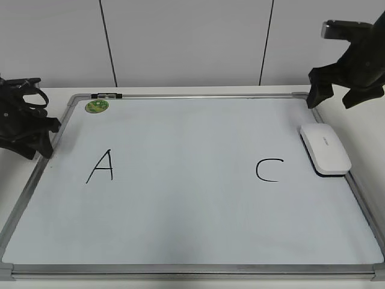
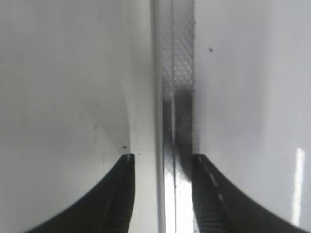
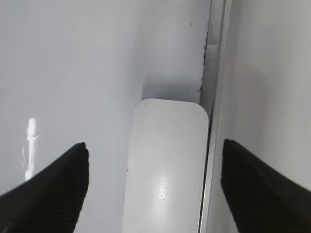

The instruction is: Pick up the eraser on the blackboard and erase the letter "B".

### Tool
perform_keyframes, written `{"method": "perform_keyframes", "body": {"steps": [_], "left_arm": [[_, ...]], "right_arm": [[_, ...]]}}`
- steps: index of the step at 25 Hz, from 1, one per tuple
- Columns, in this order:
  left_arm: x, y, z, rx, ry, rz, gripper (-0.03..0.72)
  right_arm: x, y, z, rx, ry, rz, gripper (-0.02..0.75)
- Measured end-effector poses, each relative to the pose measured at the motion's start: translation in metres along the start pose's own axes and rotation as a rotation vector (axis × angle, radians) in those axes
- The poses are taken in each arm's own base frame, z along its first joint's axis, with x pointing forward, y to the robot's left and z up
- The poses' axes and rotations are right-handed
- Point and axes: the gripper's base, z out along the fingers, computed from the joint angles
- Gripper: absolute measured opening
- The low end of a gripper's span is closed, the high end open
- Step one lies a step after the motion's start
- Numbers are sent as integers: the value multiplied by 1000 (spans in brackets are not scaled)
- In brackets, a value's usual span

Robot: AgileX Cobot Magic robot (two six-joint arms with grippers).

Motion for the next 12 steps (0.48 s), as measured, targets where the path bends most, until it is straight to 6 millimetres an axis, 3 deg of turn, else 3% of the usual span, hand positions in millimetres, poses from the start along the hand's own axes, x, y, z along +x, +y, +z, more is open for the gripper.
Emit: {"method": "perform_keyframes", "body": {"steps": [4, 12], "left_arm": [[-13, -4, -21, 9, 2, 16, 384], [-12, -15, -99, 28, -6, 48, 404]], "right_arm": [[-2, 3, -25, 1, -17, -17, 627], [8, 13, -84, -10, -17, -63, 597]]}}
